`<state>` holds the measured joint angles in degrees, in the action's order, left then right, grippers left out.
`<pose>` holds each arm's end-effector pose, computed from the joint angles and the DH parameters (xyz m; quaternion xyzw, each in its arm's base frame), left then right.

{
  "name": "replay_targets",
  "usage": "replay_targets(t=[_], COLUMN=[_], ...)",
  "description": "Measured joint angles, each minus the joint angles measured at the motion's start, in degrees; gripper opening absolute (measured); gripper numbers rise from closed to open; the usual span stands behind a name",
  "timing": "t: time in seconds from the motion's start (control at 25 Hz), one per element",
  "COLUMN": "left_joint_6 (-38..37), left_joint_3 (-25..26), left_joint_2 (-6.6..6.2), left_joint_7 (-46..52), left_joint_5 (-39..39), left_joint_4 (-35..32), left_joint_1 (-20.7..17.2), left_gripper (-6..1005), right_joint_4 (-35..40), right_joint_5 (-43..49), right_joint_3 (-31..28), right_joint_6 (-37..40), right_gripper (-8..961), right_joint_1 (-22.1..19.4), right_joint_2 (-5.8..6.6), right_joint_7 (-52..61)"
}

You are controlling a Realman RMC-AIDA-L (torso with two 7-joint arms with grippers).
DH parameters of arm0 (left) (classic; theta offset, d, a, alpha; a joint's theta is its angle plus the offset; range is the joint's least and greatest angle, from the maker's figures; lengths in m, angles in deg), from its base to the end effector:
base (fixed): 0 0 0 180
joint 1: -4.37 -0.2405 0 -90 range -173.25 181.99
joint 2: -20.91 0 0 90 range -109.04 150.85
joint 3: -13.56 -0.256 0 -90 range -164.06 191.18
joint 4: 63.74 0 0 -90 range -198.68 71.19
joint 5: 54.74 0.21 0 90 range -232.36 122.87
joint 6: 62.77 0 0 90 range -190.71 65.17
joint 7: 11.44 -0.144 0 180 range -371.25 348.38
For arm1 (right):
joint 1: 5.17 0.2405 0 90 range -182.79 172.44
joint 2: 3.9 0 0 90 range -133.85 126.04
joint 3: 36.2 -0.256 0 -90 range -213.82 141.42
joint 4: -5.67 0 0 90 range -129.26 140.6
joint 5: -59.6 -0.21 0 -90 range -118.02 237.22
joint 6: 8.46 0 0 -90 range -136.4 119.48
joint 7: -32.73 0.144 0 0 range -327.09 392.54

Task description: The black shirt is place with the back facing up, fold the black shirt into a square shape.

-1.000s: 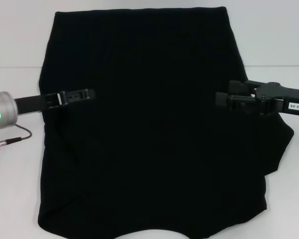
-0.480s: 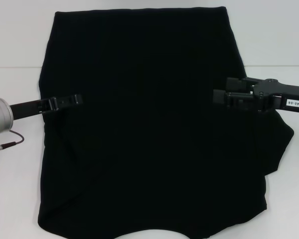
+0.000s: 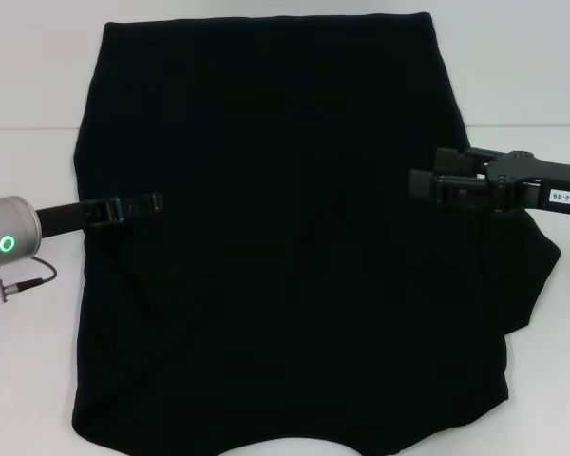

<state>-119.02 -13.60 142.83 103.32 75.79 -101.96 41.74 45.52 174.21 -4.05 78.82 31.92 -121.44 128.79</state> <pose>-0.3037 0.4018 0.0133 -0.7649 -0.5212 -0.1905 0.3271 0.2327 0.3768 0.0355 -0.8951 0.3025 0.2893 0.1534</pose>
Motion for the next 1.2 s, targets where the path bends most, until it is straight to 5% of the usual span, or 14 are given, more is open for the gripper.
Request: replay_targets(t=[0.44,1.12,1.2], left_joint_6=[3.6,4.0,3.8], left_joint_3=[-1.1,-1.6,-1.8], left_joint_2=[-0.01,-0.36,-0.43], left_joint_7=[2.2,3.6,4.3], left_joint_5=[2.0,3.0,3.0], left_joint_4=[0.5,0.5,0.5], left_joint_1=[0.2,1.5,1.7], left_gripper=[711,58,59], right_joint_4=[0.1,0.1,0.1], right_joint_5=[-0.1,-0.6,-0.6], right_joint_3=[-0.3,-0.9,-0.9], right_joint_6=[0.0,0.0,0.0], right_gripper=[883,884,884], right_joint_1=[0.1,0.1,0.1], right_joint_2=[-0.05,0.05,0.05], right_joint_7=[0.1,0.1,0.1])
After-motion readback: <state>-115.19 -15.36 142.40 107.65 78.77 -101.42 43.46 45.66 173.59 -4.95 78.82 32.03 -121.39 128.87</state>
